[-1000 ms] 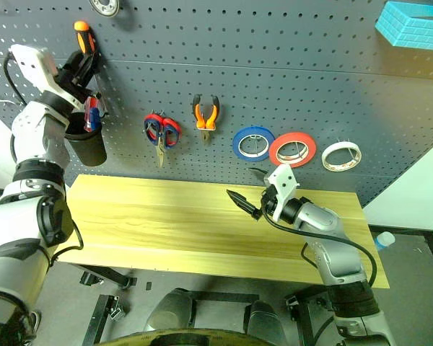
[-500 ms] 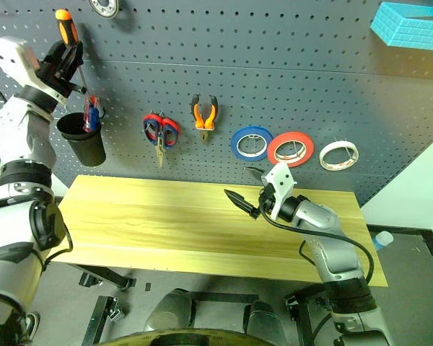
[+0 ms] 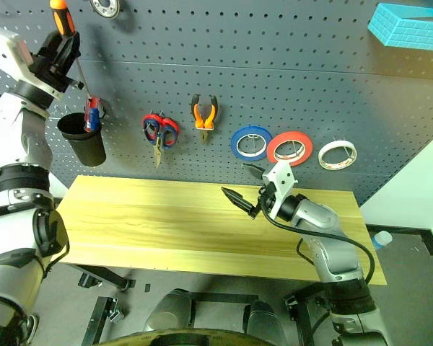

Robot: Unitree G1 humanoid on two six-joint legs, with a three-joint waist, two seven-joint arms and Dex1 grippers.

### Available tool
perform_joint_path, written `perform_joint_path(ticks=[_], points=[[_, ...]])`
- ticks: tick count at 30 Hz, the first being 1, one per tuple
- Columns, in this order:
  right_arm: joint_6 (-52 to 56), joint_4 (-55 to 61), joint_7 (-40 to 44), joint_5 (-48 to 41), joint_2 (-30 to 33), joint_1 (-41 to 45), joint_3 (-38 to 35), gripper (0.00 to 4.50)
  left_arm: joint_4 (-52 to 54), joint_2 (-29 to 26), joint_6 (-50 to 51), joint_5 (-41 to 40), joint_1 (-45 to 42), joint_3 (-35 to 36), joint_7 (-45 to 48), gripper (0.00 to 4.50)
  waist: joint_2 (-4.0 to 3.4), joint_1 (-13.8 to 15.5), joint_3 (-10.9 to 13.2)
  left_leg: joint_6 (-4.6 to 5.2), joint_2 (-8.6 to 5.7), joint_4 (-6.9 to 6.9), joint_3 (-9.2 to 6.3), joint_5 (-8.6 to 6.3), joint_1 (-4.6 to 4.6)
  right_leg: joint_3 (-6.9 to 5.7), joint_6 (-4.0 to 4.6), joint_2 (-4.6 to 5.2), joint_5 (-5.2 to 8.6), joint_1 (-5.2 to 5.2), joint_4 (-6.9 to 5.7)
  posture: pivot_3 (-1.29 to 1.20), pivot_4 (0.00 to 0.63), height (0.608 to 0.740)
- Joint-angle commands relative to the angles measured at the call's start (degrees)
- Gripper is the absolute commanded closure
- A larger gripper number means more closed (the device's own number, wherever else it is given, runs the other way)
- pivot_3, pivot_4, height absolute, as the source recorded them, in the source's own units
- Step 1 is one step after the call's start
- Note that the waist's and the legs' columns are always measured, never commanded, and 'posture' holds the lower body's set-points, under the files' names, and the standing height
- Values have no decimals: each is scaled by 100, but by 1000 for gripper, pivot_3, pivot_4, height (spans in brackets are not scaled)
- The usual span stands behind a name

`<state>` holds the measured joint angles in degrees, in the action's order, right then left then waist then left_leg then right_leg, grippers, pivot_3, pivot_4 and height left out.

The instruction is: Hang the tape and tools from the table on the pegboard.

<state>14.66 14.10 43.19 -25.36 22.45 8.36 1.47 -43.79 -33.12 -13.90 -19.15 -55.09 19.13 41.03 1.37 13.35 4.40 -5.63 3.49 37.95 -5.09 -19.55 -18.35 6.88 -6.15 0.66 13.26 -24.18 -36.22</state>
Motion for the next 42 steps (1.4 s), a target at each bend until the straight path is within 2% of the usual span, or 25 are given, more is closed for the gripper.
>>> perform_joint_path(ticks=[1, 21, 31, 42], points=[[23, 715, -63, -460, -133, 129, -159, 0, 259, -204, 59, -49, -58, 76, -40, 3640, 0, 1, 0, 0, 0, 0, -1, 0, 0, 0, 0, 0, 0, 1, -1, 437, 0, 720], [286, 1152, -235, -616, -121, 355, 8, 0, 383, -285, 266, -98, 295, 104, -198, 3640, 4, 6, -4, 0, 0, 8, -3, 0, 1, -1, 5, -1, 2, 7, -1, 438, 0, 720], [421, 1197, -262, -582, -51, 384, 25, 0, 290, -167, 264, -76, 663, 104, -321, 3640, 3, 7, -6, 0, 0, 8, -3, 0, 1, -1, 8, -1, 4, 8, 0, 428, 0, 720], [465, 1207, -320, -532, 14, 393, -3, 0, 672, -153, 518, 49, 1294, 76, -706, 3640, 2, -1, -9, 0, 1, 7, -3, 0, 2, -1, 8, -2, 4, 7, 0, 423, 0, 720]])
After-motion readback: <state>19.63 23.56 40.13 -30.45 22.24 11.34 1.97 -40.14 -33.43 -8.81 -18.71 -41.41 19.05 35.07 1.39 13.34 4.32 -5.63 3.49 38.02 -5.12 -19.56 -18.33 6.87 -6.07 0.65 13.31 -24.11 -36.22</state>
